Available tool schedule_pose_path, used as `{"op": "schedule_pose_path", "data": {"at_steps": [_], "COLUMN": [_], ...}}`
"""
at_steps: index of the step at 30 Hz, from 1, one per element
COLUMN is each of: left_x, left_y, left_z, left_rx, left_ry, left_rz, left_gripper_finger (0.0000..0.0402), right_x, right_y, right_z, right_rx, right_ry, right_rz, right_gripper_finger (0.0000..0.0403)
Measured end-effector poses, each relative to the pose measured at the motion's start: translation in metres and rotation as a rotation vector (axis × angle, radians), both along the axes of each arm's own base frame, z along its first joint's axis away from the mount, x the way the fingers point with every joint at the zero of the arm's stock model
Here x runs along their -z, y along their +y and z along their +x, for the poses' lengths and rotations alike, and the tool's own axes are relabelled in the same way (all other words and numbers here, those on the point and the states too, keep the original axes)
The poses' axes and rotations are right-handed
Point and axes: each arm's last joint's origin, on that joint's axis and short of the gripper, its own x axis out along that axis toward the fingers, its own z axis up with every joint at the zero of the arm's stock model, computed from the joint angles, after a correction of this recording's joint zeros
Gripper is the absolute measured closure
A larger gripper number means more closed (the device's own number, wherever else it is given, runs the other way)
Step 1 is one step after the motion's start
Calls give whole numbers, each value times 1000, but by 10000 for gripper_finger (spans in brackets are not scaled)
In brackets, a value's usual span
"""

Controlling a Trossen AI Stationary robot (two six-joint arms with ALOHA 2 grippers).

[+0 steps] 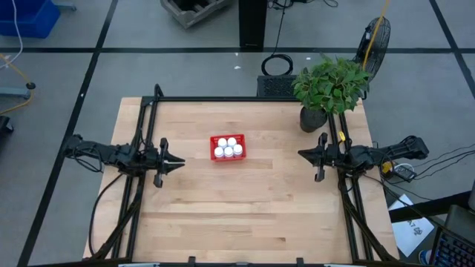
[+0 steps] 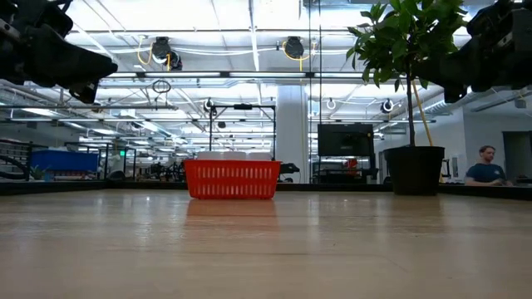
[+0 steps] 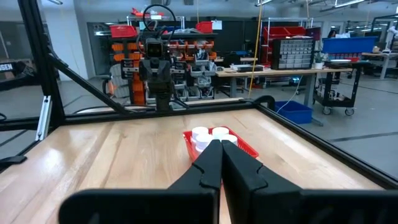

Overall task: Pick and place pill bottles into a basket
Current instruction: Return To Home Position

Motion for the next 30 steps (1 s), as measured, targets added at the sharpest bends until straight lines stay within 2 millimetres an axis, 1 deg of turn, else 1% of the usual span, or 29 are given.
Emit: {"op": "schedule_pose_path", "data": {"at_steps": [13,22,30], "left_x": [0,0,0], "left_y": [0,0,0], "left_z": [0,0,0], "left_rx": [0,0,0], "left_ry": [1,1,2], "left_rz": [-1,0,0], "left_gripper_finger": [350,350,340], "right_x": [0,0,0], "right_y": [0,0,0], "right_z": [0,0,0], "right_rx": [-1,-1,-2], "right_ry": [0,0,0], "right_rz": [0,0,0], "right_gripper_finger": [403,403,403]}}
